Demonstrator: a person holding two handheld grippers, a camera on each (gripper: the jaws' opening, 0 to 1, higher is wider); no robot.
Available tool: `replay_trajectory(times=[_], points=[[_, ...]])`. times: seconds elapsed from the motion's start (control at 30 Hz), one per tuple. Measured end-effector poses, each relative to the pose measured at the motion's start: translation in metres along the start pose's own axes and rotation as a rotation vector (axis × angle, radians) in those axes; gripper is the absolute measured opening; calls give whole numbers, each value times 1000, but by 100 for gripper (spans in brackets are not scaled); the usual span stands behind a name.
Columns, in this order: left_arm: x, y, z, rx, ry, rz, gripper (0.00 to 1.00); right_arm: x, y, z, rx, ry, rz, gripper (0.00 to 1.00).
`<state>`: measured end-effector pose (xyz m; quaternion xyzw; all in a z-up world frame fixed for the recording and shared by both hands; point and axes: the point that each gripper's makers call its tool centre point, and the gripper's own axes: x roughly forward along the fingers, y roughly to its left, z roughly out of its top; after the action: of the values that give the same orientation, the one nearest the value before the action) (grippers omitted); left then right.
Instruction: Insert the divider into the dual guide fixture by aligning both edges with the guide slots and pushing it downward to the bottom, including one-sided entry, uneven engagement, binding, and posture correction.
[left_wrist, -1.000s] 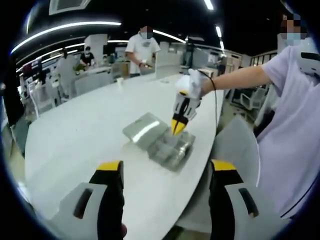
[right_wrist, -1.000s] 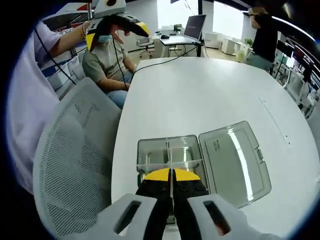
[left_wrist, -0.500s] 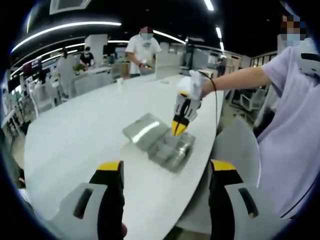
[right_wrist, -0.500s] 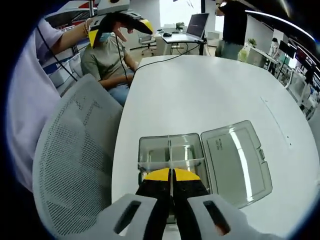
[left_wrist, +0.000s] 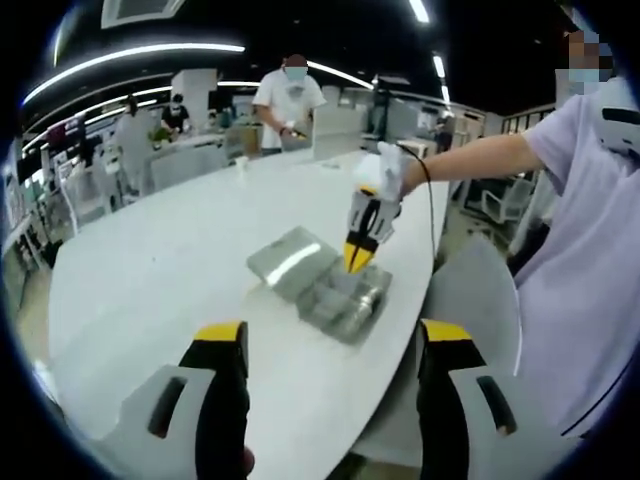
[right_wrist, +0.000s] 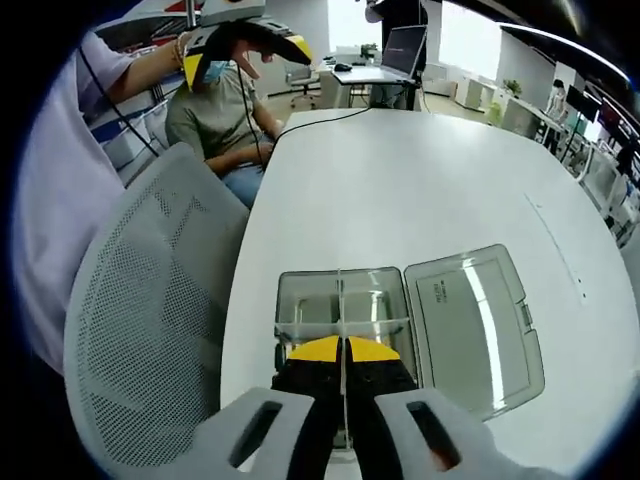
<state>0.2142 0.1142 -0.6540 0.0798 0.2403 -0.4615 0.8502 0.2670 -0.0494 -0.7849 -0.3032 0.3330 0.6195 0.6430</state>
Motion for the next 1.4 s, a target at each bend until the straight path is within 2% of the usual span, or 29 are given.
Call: replay_trajectory(times=[0.47,0.87,0.93,1.4], points=[[0,0,0,-3,-5,2,66,-3,1,-2,14,-41,4,0],[0,1,1,-5,-12,0,65,1,3,2,-70,-3,1,0],[0,1,0,-4,-9,1,65,3,1,-1,-69,9,6,0],[0,1,0,-8,-10,3,65,5,0,-7,-15,-26,10,0]])
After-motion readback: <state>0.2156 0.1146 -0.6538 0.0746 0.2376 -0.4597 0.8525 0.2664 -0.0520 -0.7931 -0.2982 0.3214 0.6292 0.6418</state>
